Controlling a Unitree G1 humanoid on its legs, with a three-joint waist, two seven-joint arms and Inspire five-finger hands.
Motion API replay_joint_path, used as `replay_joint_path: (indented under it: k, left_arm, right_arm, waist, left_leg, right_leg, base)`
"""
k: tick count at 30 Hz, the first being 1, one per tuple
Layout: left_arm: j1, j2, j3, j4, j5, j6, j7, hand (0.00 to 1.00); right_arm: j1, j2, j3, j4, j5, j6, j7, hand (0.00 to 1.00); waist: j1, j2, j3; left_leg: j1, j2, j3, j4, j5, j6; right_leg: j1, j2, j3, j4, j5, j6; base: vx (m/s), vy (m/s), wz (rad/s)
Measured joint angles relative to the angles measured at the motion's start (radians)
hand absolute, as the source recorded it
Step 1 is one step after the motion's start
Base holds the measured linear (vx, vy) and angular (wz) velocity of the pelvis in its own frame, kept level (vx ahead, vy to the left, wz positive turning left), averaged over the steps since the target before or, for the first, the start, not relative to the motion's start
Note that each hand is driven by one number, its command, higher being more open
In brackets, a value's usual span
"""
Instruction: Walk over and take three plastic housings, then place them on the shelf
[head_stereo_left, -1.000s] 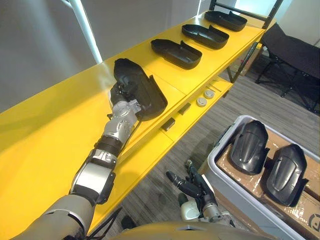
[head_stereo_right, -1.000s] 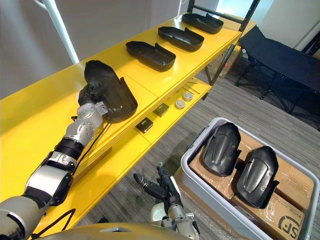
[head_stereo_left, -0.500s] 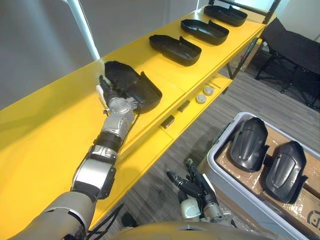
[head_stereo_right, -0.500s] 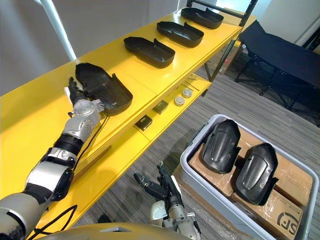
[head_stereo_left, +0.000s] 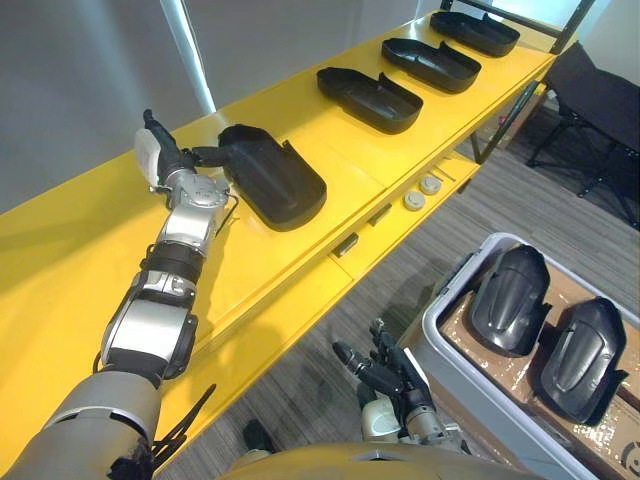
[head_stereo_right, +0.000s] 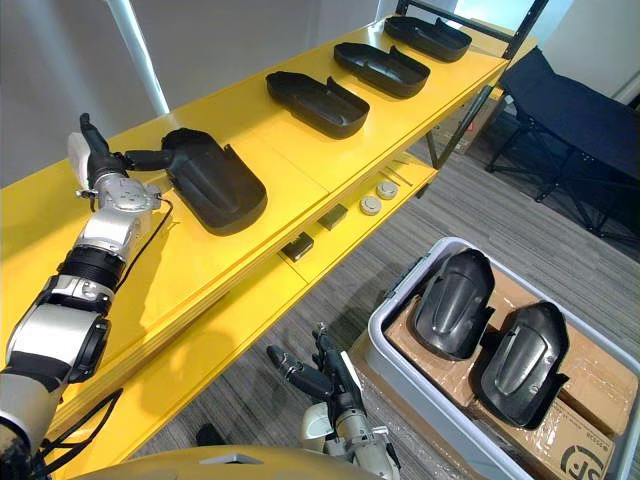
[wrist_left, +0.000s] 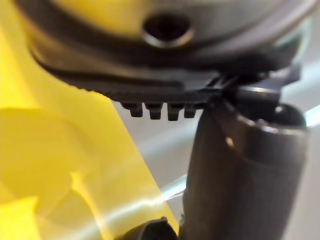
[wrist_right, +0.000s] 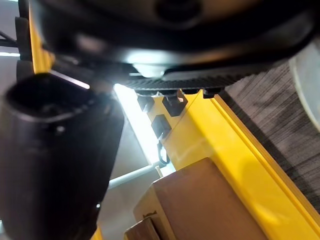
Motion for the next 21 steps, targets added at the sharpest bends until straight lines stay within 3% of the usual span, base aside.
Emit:
replay_joint_path:
  k: [4,7,11,14,18,21]
  left_arm:
    - [0.0,-0.004,-0.025,-0.019,-0.18,-0.104,-0.049,1.0]
    - [0.007,-0.048,-0.088,-0.134,-0.332,-0.211,-0.077,1.0]
    - [0.032,-0.122,-0.103,-0.469,-0.355,-0.346,-0.067,1.0]
    - [0.043,-0.139,-0.102,-0.662,-0.328,-0.43,-0.031,1.0]
    - [0.152,-0.135,-0.075,-0.807,-0.223,-0.452,0.003,1.0]
    - [0.356,-0.133,-0.009,-0.921,-0.152,-0.416,0.006,1.0]
  right_arm:
    - [-0.003,0.01,0.013,-0.004,0.063,-0.001,-0.03,1.0]
    - [-0.004,0.037,-0.003,-0.028,0.155,-0.022,-0.054,1.0]
    - [-0.02,0.059,-0.055,-0.224,0.138,-0.025,-0.055,1.0]
    - [-0.046,0.043,-0.137,-0.388,0.041,-0.036,-0.041,1.0]
    - [-0.058,-0.044,-0.277,-0.5,0.046,-0.04,0.06,1.0]
    - [-0.054,-0.101,-0.369,-0.509,0.09,-0.038,0.147,1.0]
  waist:
    - [0.001,0.0,0.0]
    - [0.012,0.001,0.0]
    - [0.018,0.008,-0.001]
    - [0.021,0.036,-0.007]
    - [0.051,0.07,-0.028]
    - [0.063,0.08,-0.035]
  left_leg:
    - [0.001,0.0,-0.002,0.0,0.0,0.0]
    - [0.001,-0.001,-0.009,0.0,0.0,0.0]
    - [0.017,-0.002,0.0,0.0,-0.001,0.0]
    - [0.021,0.0,0.001,-0.001,-0.001,-0.001]
    - [0.034,0.003,-0.001,-0.004,-0.001,-0.001]
    - [0.03,0.008,-0.027,-0.004,0.003,-0.004]
  right_leg:
    - [0.003,0.0,-0.002,-0.002,0.0,0.0]
    - [0.009,-0.002,-0.01,-0.005,0.0,0.0]
    - [0.021,-0.001,-0.008,-0.005,0.001,0.001]
    - [0.024,0.0,-0.009,-0.005,0.0,0.001]
    - [0.042,0.002,-0.018,-0.007,-0.003,-0.001]
    - [0.055,0.005,-0.045,-0.009,-0.012,-0.001]
  base:
    - [0.0,0.0,0.01]
    - [0.01,0.001,0.06]
    - [0.01,0.001,-0.06]
    - [-0.01,-0.003,-0.01]
    - [-0.02,-0.007,0.04]
    - [-0.04,-0.017,0.18]
